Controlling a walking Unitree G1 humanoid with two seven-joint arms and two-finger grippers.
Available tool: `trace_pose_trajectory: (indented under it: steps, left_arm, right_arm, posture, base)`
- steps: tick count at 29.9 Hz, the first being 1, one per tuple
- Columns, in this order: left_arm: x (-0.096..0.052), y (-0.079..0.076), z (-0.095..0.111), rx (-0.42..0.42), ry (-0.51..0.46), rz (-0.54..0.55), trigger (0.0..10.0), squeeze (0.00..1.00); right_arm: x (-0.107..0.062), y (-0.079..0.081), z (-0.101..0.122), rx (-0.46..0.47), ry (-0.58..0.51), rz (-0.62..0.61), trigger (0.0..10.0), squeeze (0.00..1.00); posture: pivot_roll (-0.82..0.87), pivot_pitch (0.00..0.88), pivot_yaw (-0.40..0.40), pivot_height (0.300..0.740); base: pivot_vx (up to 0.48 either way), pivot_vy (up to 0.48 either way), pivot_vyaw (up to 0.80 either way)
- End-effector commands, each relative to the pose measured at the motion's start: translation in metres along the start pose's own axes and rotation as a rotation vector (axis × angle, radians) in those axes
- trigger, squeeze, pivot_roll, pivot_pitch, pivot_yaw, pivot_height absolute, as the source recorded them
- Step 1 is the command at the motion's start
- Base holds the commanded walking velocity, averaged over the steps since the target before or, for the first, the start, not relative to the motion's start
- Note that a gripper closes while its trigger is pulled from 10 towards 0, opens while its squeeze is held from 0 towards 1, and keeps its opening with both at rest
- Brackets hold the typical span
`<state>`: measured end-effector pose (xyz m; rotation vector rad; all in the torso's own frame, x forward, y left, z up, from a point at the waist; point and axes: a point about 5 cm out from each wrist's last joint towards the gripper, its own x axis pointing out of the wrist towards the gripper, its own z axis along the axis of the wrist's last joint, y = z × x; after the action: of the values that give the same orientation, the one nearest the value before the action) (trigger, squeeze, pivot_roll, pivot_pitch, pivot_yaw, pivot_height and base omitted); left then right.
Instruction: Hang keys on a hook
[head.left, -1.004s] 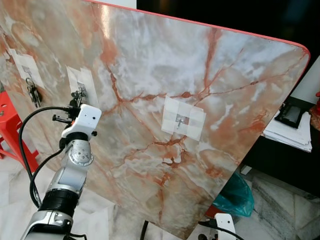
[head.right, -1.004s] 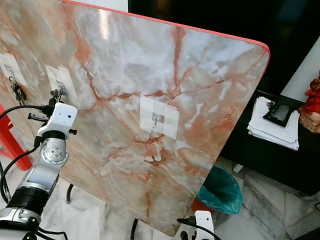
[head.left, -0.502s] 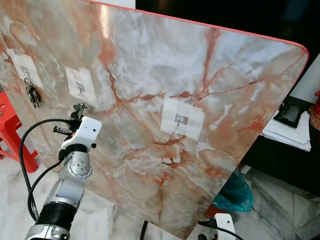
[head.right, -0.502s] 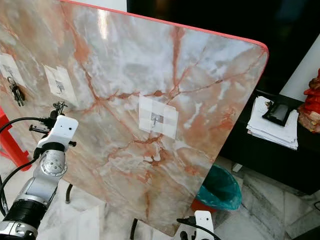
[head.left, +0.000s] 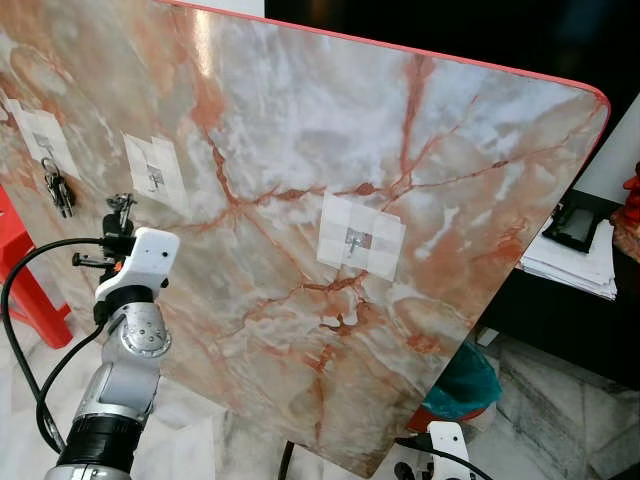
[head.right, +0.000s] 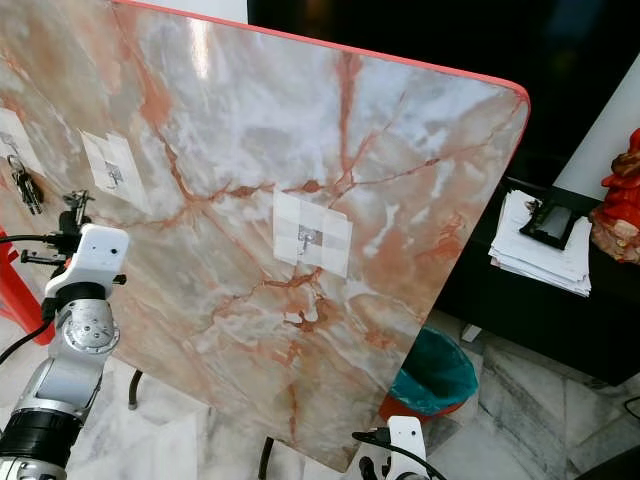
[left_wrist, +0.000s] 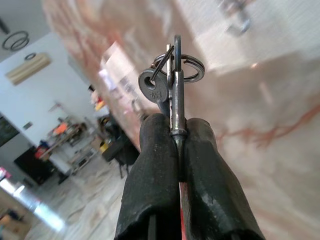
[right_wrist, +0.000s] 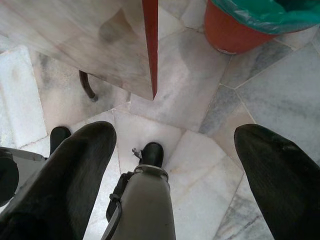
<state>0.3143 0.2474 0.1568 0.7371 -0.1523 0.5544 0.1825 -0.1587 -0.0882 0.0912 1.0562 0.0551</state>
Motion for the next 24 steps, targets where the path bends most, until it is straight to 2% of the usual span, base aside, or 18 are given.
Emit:
trace_pose_trajectory:
  steps: [1,17,24]
  left_arm:
    - [0.003,0.007,0.008,0.018,-0.034,0.035,10.0,0.00]
    - [0.023,0.003,0.017,0.022,-0.018,0.029,10.0,0.00]
    - [0.026,-0.007,0.020,0.004,-0.021,-0.032,10.0,0.00]
  right_arm:
    - [0.000,-0.002,0.002,0.005,-0.001,-0.006,10.0,0.00]
    - [0.000,-0.002,0.002,0.005,0.000,-0.005,10.0,0.00]
    - [0.000,-0.002,0.002,0.005,-0.001,-0.006,10.0,0.00]
  posture:
    - [0.16,0.002,-0.118,0.740]
    - [0.15,0.002,-0.118,0.740]
    - [0.15,0.003,-0.118,0.740]
  base:
    - [0.000,0.000,0.00]
    - [0.000,0.000,0.00]
    - [0.000,0.000,0.00]
